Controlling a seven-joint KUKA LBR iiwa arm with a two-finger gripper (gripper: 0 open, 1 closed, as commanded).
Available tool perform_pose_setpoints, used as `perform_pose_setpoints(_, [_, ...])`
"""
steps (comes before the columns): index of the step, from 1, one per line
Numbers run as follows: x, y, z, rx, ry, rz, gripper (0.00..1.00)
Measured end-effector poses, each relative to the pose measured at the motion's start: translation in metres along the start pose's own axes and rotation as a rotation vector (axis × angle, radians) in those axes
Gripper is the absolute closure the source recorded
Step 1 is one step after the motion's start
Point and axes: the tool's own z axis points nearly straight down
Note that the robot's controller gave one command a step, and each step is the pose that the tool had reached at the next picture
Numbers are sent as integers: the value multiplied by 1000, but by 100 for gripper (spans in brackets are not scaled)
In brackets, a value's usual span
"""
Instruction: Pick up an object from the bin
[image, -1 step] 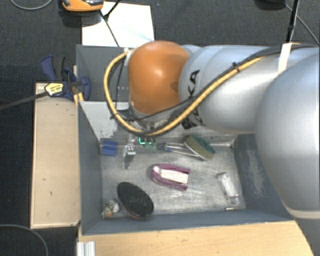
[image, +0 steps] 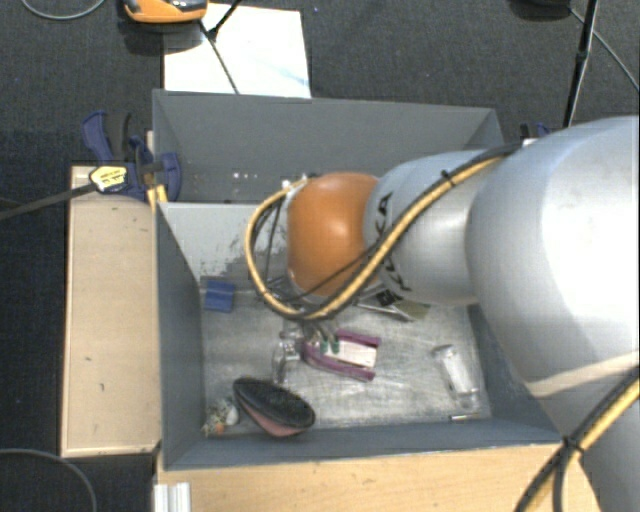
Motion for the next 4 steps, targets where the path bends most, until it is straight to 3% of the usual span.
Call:
perform_pose_setpoints(1, [7, -50, -4, 1, -1, 67, 0])
perform_pose_setpoints(2, [47, -88, -11, 0, -1, 263, 0])
perform_pose_setpoints(3, [47, -87, -10, -1, -1, 266, 100])
perform_pose_setpoints(4, [60, -70, -154, -3, -9, 244, 100])
